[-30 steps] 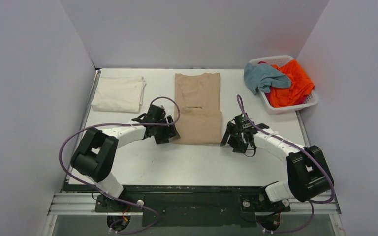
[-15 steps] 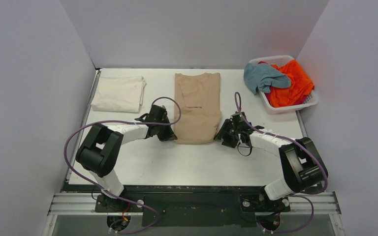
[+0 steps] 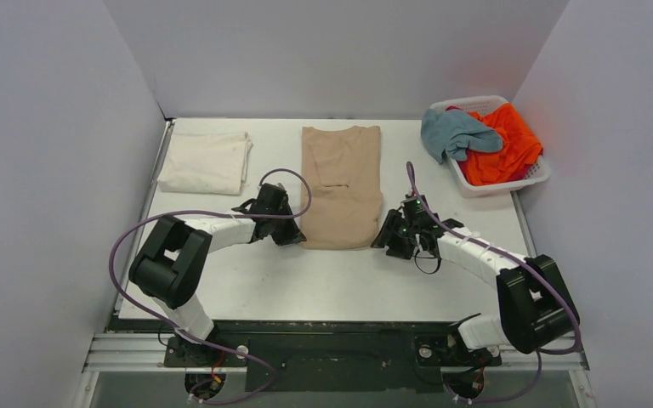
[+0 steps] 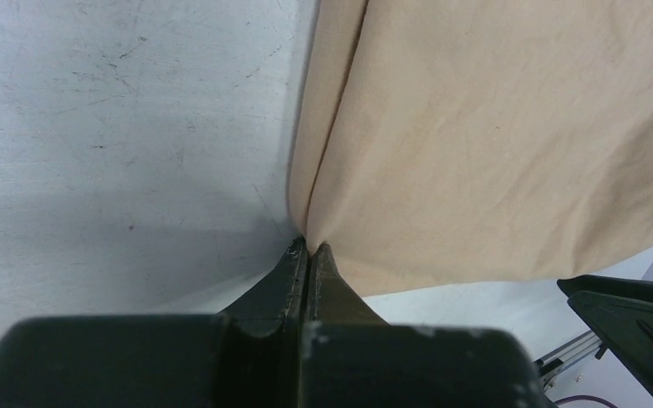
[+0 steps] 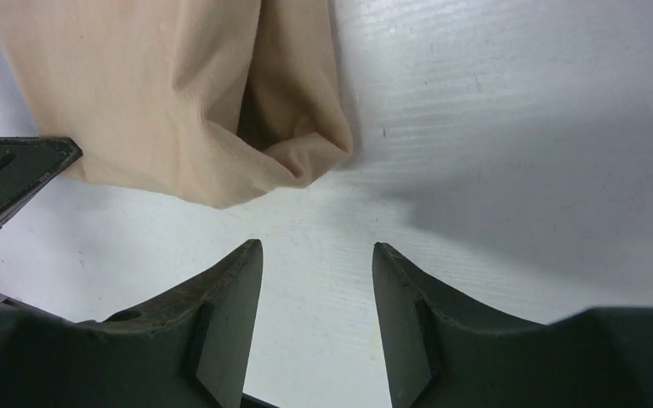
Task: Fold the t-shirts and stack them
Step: Grab one side of the 2/3 rectangular tshirt with both arms, then fold the long partially folded tshirt into a neat square
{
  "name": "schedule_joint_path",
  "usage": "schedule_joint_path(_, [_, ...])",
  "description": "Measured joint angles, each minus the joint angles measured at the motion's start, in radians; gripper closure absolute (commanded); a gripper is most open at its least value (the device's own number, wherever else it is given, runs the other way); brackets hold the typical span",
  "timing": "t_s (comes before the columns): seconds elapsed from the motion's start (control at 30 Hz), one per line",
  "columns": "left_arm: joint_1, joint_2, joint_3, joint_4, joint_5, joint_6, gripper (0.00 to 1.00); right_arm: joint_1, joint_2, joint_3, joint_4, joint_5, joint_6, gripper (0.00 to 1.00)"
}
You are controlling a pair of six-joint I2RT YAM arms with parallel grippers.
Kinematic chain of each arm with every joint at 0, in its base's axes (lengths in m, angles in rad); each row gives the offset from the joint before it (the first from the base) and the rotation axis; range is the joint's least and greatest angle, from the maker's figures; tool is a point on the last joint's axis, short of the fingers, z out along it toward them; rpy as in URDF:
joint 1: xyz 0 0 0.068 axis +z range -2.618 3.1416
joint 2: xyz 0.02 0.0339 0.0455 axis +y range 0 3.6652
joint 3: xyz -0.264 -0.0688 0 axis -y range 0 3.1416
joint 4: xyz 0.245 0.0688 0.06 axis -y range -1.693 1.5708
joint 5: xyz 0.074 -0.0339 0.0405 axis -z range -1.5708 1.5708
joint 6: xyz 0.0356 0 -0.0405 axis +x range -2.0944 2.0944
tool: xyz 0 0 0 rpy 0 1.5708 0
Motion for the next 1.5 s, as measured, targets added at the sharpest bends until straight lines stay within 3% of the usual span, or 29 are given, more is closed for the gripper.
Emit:
schedule_joint_path(0.37, [-0.002,-0.002,-0.002,0.002,-0.005,-0.006,1.0,0.0,0.188,0.073,0.109,0.013,-0.007,0.58])
schedule_joint_path(0.5, [-0.002,-0.002,-0.002,0.002,-0.005,-0.006,1.0,0.0,0.217,0.079,0.153,0.023,-0.011,0.92])
schedule_joint_path(0.57, [-0.002,-0.002,-0.002,0.002,-0.005,-0.007,1.0,0.0,0.223,0.069,0.164,0.027,-0.009,1.0])
schedule_joint_path(0.7, [-0.003,-0.01,-0.008,0.002,-0.008,-0.01,1.0,0.0,0.198,0.035,0.18,0.028,-0.007,1.0])
schedule_joint_path(0.93, [-0.058,-0.195,-0.158,-0.066,-0.028,-0.038,1.0,0.027,-0.035,-0.104,0.084,-0.063,-0.012,1.0])
schedule_joint_path(1.07, [-0.15,-0.428,-0.257,-0.183,-0.069,-0.085,1.0,0.098,-0.27,-0.173,-0.039,-0.115,-0.004,1.0])
schedule_joint_path(1.27, [-0.297,-0.798,-0.291,-0.407,-0.148,-0.186,1.0,0.269,-0.617,-0.184,-0.19,-0.125,0.089,1.0])
schedule_joint_path(1.4, [-0.324,-1.003,-0.288,-0.51,-0.194,-0.227,1.0,0.315,-0.736,-0.179,-0.265,-0.109,0.14,1.0])
schedule_joint_path(1.5, [-0.324,-1.041,-0.258,-0.524,-0.22,-0.229,1.0,0.314,-0.739,-0.138,-0.302,-0.083,0.15,1.0])
